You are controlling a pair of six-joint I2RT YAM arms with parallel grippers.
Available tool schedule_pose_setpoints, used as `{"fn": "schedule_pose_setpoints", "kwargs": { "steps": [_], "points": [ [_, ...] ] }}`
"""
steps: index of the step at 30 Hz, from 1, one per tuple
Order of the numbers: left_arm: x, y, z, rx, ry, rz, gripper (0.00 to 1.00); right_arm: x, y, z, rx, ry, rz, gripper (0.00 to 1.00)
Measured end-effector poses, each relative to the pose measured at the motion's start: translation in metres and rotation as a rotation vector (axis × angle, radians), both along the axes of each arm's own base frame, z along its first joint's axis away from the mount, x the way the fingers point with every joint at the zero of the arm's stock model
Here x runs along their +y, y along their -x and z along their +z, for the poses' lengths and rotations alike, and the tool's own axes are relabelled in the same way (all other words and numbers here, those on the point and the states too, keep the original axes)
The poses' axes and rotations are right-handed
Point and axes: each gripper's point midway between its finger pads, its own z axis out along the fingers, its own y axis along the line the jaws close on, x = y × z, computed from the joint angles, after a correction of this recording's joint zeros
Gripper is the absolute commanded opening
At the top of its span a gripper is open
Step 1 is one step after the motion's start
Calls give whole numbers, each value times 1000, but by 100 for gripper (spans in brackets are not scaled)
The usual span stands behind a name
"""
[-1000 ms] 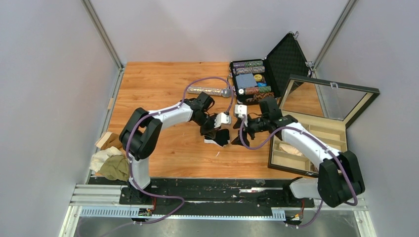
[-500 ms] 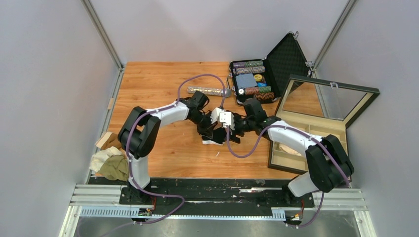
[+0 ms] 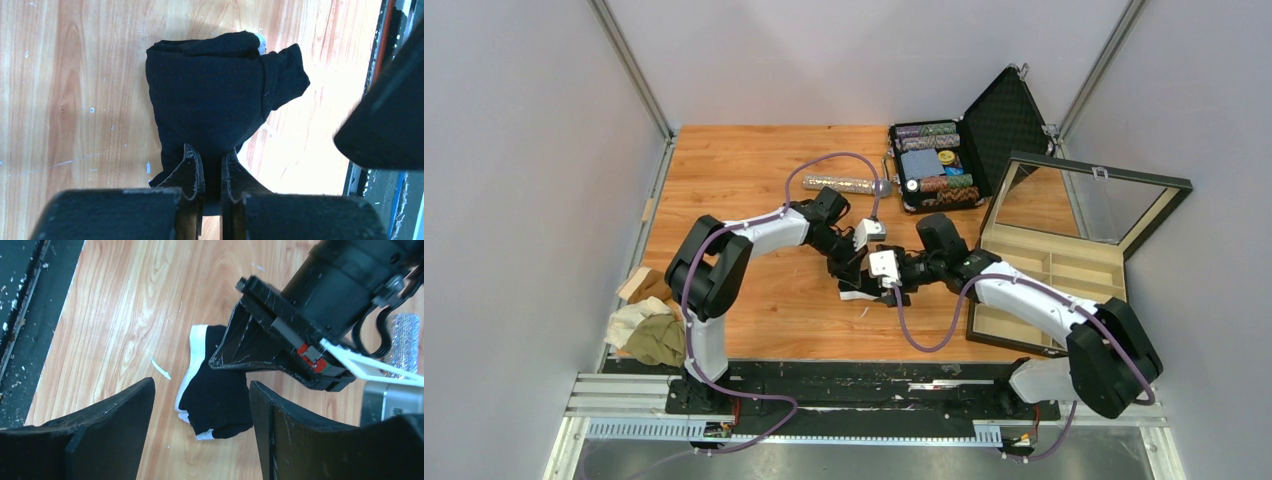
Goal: Roll the underwear
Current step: Roll the underwear to the center of the board, then pick up the underwear from the center of the board.
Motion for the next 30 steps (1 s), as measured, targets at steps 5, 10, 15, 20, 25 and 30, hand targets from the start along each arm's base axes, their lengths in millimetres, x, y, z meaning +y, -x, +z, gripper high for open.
{"fn": "schedule_pose_setpoints", "kwargs": {
  "steps": [5,10,15,20,25,30],
  "points": [
    [-1,1,0,16,7,4,0,8,3,-6,20,-5,18,69],
    [-2,2,0,23,9,6,0,11,-7,-34,51,58,-5,69],
    [-2,2,-1,24,9,6,0,15,-15,-38,17,65,-25,67],
    [-2,1,-1,28,10,8,0,21,-28,-29,-32,38,-64,64],
    [-2,0,-1,35,13,14,0,21,-33,-36,-46,56,-83,62],
    [-2,0,0,40,12,14,0,16,-35,-62,-39,115,-84,60]
  ]
}}
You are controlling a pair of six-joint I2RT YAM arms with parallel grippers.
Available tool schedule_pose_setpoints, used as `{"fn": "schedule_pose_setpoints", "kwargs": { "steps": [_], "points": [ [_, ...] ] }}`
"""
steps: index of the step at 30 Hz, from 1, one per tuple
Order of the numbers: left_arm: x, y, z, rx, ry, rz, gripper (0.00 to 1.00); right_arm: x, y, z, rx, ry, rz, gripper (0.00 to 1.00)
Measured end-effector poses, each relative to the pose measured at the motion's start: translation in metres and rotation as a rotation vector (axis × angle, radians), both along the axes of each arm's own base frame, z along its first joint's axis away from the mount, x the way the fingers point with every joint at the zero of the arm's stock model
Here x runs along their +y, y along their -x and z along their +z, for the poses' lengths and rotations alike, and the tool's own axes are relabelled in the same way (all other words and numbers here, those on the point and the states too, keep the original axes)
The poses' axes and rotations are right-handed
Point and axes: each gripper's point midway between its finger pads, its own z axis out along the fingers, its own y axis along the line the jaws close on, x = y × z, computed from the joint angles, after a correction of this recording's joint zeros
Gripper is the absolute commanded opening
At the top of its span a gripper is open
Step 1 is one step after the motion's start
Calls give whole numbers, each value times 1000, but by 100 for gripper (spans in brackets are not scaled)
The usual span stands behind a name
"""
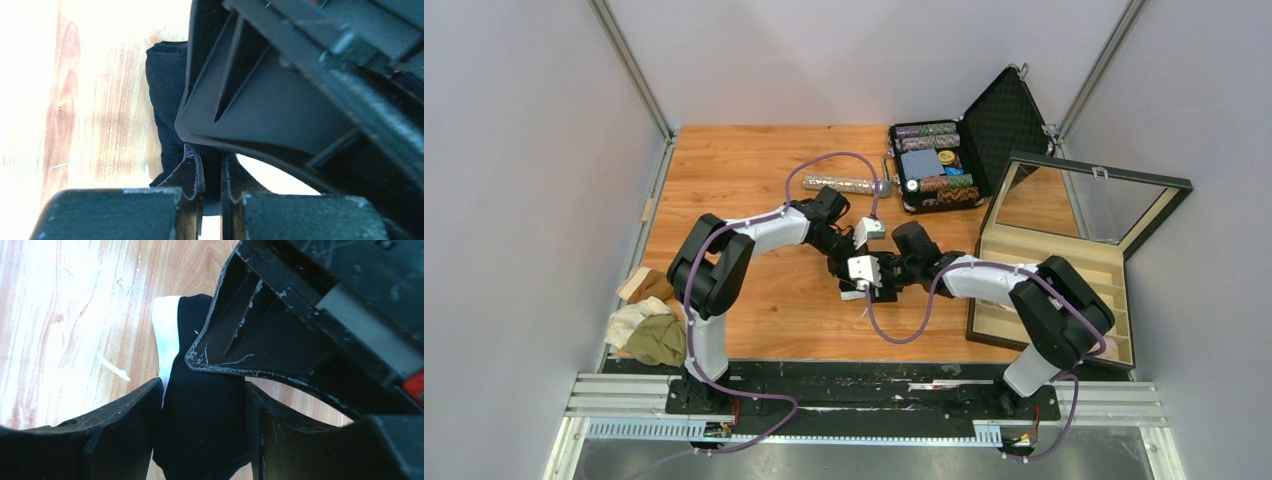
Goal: Roll the underwear
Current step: Pick up the underwear from the center of the board.
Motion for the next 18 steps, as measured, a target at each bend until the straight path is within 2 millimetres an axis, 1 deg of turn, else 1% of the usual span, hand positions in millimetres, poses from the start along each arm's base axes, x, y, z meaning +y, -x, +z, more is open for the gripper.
{"fn": "schedule_pose_setpoints", "kwargs": {
  "steps": [2,5,7,10,13,15,16,17,18],
  "points": [
    [0,0,0,1,0,0,0,-1,-2,-8,-8,17,7,61],
    [0,0,0,3,3,1,0,0,-5,-13,-36,28,20,62],
    [1,0,0,11,8,1,0,0,-7,-18,-46,42,25,59],
    [1,3,1,36,32,-10,0,2,-10,-21,-60,44,35,45],
    [2,9,2,77,56,-44,0,4,-10,-24,-52,52,47,26],
    [4,10,2,102,72,-68,1,5,-10,-26,-42,60,55,18],
    [4,10,1,115,78,-78,5,5,-10,-26,-35,65,57,13],
    [5,10,2,126,84,-86,15,6,-10,-27,-28,66,62,6],
    [5,10,2,141,91,-94,21,7,-11,-27,-24,69,65,1]
  ]
}}
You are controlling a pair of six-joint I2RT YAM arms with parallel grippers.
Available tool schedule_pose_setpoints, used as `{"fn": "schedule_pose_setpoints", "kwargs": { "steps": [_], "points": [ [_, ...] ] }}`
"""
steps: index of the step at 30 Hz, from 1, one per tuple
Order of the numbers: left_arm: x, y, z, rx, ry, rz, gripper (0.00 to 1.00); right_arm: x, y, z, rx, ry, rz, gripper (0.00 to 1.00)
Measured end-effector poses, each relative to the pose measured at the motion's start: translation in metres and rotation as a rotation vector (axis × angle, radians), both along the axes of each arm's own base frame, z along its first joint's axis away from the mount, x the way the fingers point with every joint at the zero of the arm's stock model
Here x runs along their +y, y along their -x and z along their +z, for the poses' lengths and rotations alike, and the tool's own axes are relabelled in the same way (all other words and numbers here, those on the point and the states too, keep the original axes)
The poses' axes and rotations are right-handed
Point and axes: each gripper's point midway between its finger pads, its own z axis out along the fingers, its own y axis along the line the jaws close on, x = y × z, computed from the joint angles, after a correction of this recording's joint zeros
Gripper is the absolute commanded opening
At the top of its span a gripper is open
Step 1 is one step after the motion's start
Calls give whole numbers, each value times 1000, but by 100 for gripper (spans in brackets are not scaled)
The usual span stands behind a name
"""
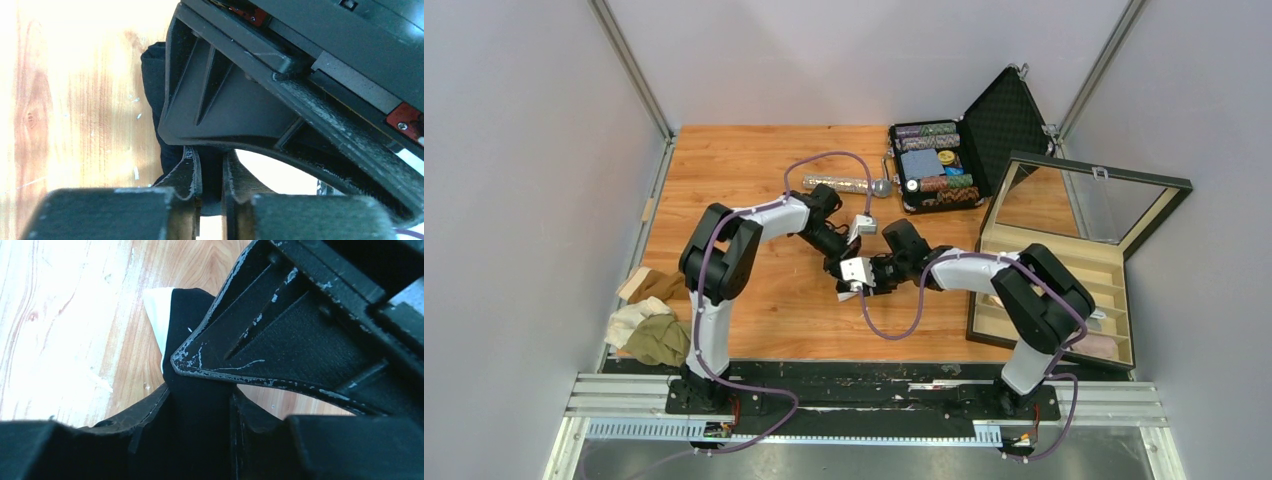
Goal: Roll the underwear
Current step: Pick up the underwear from the center of the board, then place the underwear in the storage box.
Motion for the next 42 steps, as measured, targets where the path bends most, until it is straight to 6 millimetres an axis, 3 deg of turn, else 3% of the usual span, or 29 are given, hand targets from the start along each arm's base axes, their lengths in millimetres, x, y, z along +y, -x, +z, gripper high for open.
{"fn": "schedule_pose_setpoints", "kwargs": {
  "steps": [1,5,6,7,9,11,13,17,21,24,27,34,37,42],
  "points": [
    [1,-1,0,18,8,-4,34,1,0,0,3,2,1,0],
    [3,-6,5,110,23,58,57,1,-2,1,1,3,-1,0],
    [3,-8,9,147,25,93,61,1,-3,1,-2,4,-4,0],
    [3,-12,15,184,30,135,74,0,-3,2,-1,8,-11,0],
    [6,-26,32,236,54,234,81,-4,-2,3,13,21,-32,0],
    [10,-45,55,256,86,328,82,-15,0,8,48,38,-69,0],
    [23,-78,89,253,138,446,82,-28,3,16,94,50,-112,0],
    [57,-144,155,167,256,612,80,-55,-5,52,152,36,-215,0],
    [78,-161,187,111,301,661,77,-90,-16,108,135,-22,-326,0],
    [72,-152,192,117,306,636,75,-126,-18,141,97,-54,-413,0],
    [67,-141,186,149,309,612,74,-172,-18,158,62,-48,-524,0],
    [63,-133,178,209,315,604,72,-280,2,150,86,74,-766,0],
    [62,-133,180,206,323,599,71,-304,15,155,53,104,-808,0],
    [62,-133,182,210,331,595,71,-308,36,166,15,110,-803,0]
  ]
}}
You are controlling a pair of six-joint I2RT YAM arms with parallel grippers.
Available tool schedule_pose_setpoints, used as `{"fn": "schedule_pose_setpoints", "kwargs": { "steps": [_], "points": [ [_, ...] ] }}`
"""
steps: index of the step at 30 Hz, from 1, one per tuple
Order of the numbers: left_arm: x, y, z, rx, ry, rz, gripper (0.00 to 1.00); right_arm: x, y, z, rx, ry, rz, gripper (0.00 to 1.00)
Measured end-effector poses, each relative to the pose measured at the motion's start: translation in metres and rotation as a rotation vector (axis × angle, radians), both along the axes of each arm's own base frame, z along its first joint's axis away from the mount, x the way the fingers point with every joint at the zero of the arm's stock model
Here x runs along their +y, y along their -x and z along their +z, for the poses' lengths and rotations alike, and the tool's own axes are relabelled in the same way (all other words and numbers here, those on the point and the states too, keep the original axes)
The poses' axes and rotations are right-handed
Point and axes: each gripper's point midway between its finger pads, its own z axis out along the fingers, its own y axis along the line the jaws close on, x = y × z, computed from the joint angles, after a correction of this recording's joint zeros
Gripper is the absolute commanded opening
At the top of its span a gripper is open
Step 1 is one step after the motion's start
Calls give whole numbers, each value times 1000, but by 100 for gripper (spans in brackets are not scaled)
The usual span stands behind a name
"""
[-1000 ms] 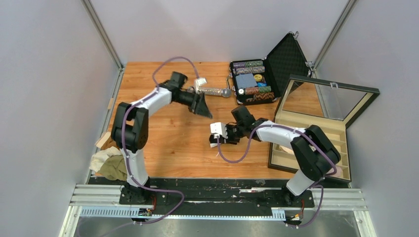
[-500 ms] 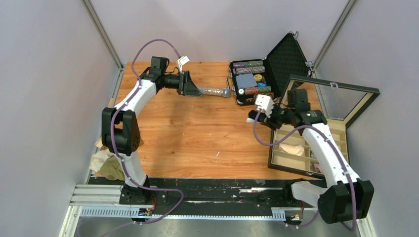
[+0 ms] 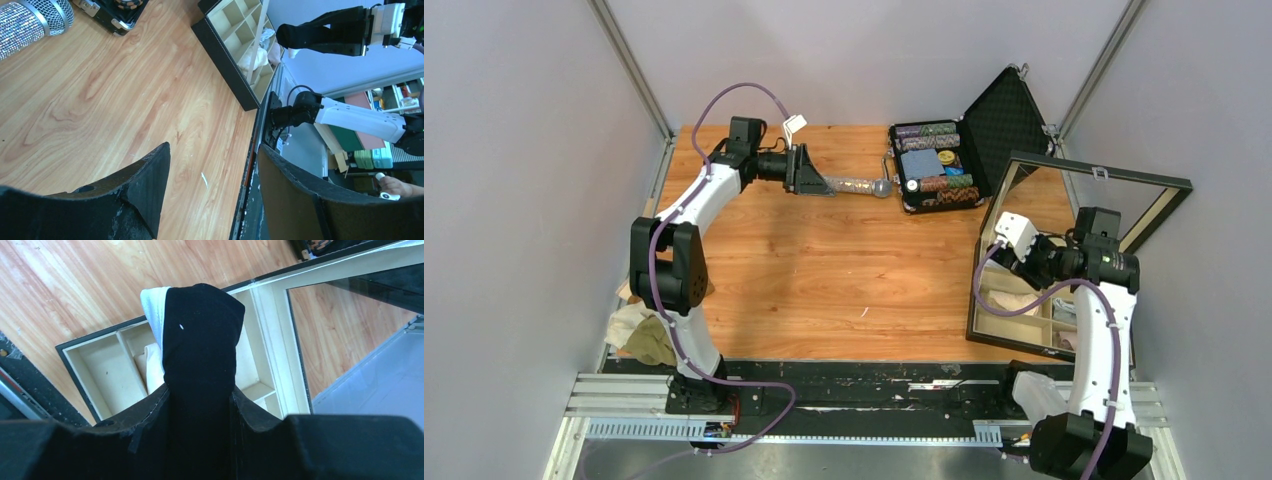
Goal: Roll the underwear
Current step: Place the underwear in the storage box.
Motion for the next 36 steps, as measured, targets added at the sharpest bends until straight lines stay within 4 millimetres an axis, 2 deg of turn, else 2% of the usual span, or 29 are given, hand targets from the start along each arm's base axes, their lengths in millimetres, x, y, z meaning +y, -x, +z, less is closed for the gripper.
{"fn": "schedule_pose_setpoints", "kwargs": {
  "steps": [4,10,18,22,24,30,36],
  "points": [
    [0,0,1,2,3,-2,70,-7,7,-6,26,15,-7,0],
    [0,1,0,6,4,-3,70,-40,8,-33,99,106,-35,0],
    [2,11,-12,44,-5,0,70,-73,-16,-72,178,211,-25,0],
    [3,19,-6,32,-4,2,70,-85,-28,-94,229,236,-15,0],
    [4,22,-1,20,-3,3,70,-90,-34,-99,223,260,-2,0],
    [6,32,4,7,-4,5,70,-92,-49,-98,134,340,93,0],
    [8,34,-5,28,-24,18,70,-83,-43,-115,82,408,212,0]
  ]
}}
